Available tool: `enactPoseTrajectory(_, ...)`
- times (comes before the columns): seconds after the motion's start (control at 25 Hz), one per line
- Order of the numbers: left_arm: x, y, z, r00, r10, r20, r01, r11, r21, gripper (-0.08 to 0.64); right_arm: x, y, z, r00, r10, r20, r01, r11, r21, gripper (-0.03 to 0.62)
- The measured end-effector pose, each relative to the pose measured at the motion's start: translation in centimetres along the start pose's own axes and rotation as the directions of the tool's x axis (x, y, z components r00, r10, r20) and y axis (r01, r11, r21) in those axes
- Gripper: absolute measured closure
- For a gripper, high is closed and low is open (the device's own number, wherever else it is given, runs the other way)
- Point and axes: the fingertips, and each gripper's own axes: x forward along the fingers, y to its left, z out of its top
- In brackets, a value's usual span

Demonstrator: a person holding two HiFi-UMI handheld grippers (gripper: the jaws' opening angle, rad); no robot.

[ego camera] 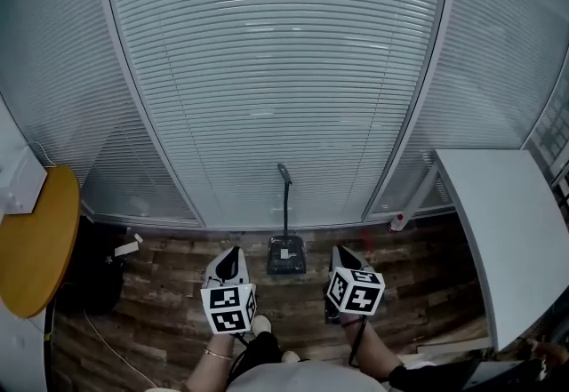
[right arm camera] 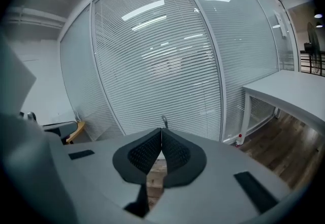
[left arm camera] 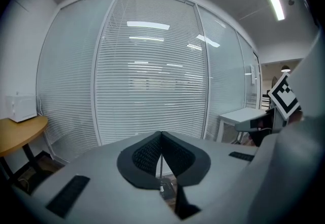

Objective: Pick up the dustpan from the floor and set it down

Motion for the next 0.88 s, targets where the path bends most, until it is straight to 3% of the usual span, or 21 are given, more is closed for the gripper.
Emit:
enactPoseTrajectory(0.24,2.6,1.0,0.5,1.000,-0.014,0.013,0.014,1.000,-0.019,0.543,2.3,0.3,0.8,1.000,-0.011,-0.006,0.011,1.000,-0.004,0.560)
enactPoseTrajectory(0.56,7.9,3.8,3.6,0.997,-0.023,0.073,0.026,0.999,-0.046,0.542,6.5,1.4,5.4,0.999,-0.028,0.047,0.029,0.999,-0.032,0.560)
enactPoseTrajectory(0.88,14.1,7.0,6.9,0.996,-0.053,0.076,0.059,0.995,-0.079,0.541,11.5,3.6,11.3,0.996,-0.052,0.069,0.057,0.997,-0.061,0.560)
